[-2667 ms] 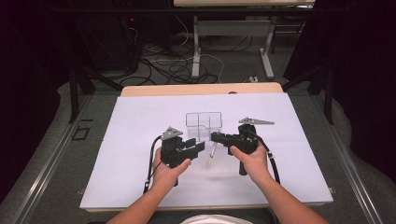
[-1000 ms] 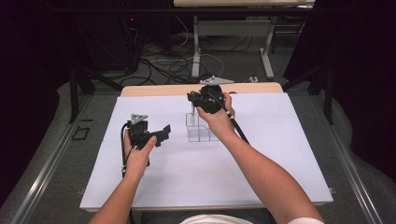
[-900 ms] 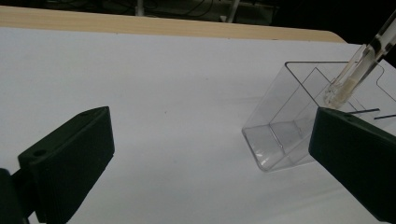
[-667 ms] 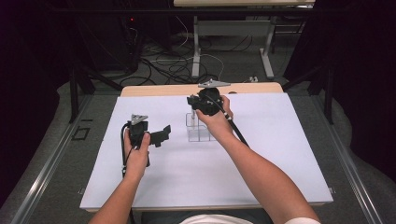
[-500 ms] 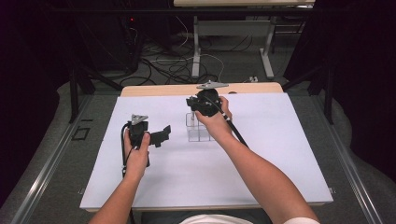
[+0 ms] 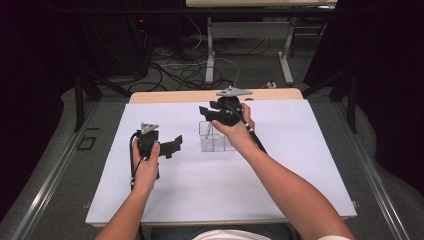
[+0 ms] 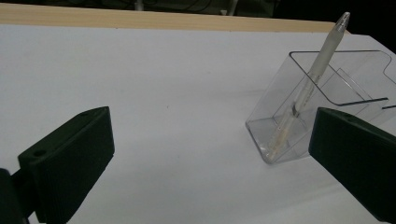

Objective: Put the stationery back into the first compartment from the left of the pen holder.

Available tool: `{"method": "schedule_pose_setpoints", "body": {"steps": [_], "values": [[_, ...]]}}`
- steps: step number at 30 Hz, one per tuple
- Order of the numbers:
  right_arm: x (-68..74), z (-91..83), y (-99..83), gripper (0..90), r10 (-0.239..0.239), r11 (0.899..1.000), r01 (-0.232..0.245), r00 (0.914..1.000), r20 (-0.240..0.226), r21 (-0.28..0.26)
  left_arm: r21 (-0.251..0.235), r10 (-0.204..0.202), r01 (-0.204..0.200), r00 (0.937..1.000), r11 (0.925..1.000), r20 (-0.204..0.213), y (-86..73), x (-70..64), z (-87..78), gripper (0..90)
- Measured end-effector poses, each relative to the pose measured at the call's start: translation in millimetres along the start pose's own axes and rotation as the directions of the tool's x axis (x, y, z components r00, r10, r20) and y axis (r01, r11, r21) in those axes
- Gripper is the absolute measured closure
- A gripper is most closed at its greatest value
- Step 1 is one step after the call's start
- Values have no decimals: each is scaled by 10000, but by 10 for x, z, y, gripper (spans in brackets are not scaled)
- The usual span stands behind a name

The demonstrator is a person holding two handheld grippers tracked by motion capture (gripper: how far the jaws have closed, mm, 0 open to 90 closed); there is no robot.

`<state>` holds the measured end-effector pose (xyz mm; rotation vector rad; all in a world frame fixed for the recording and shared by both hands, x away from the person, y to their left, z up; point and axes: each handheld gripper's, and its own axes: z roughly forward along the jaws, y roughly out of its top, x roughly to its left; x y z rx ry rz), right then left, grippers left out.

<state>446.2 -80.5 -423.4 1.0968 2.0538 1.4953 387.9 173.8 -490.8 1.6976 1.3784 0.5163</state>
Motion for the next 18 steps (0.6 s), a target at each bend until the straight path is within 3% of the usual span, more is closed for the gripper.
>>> {"method": "schedule_pose_setpoints", "body": {"steps": [7,15,18], "values": [[-101,-211,-127,396,-243,9997,243,9997,81,34,46,58,-58,10000,10000,4,-7,3,6,3],[-229,-414,-341,373,-691,9976,687,9970,352,127,29,56,-56,10000,10000,-46,-5,19,0,3],[-302,-496,-426,344,-442,9990,447,9971,618,-64,36,56,-56,10000,10000,-69,-10,21,3,3]]}}
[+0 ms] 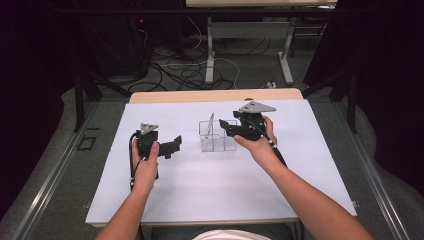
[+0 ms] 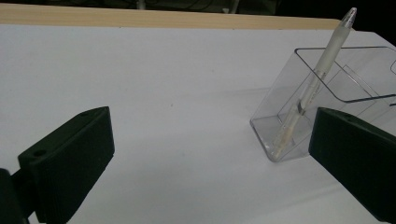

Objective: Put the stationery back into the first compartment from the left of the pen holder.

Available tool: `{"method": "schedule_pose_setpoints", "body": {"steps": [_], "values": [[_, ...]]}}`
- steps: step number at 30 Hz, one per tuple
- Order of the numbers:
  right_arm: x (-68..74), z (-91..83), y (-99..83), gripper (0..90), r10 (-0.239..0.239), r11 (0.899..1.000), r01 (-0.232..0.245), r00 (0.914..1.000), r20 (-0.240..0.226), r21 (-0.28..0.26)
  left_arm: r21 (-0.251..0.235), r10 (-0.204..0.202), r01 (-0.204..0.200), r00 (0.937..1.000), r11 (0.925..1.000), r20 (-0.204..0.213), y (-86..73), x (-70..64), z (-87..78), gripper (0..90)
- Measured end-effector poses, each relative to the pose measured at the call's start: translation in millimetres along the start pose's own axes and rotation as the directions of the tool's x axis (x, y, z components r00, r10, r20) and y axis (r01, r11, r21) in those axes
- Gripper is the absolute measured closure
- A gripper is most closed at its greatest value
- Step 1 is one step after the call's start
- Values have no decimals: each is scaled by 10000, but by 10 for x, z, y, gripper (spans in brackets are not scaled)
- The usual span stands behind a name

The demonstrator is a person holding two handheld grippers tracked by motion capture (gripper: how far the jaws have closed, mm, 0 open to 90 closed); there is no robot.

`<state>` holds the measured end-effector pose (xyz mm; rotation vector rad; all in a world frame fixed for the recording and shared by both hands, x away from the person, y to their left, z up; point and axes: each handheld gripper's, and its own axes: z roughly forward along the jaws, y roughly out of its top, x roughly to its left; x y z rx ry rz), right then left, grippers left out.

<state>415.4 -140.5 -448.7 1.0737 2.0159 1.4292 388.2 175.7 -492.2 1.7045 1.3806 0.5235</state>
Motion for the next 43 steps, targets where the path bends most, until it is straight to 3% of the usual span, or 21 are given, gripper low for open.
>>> {"method": "schedule_pose_setpoints", "body": {"steps": [4,14,23,27,37,41,43], "values": [[-101,-90,-109,321,334,9994,-337,9992,223,114,-12,-7,7,10000,10000,-4,-2,7,0,3],[-380,-247,-379,217,396,9985,-441,9910,1279,328,-54,-168,168,9998,9998,-85,-8,32,-1,3],[-611,-333,-615,149,870,9930,-1025,9714,2211,594,-5,-197,197,9997,9998,-137,-12,61,-4,3],[-671,-382,-711,140,1124,9903,-1285,9649,2374,533,3,-246,246,9995,9997,-190,-20,76,1,3],[-766,-440,-872,3,1382,9870,-1565,9431,3024,370,92,-220,223,9995,9997,-233,-28,97,24,3],[-819,-477,-934,0,1939,9779,-2082,9344,2988,166,50,-175,176,9996,9998,-243,-28,94,29,3],[-851,-499,-959,0,2002,9765,-2148,9320,3021,157,54,-132,133,9996,9999,-238,-27,95,27,3]]}}
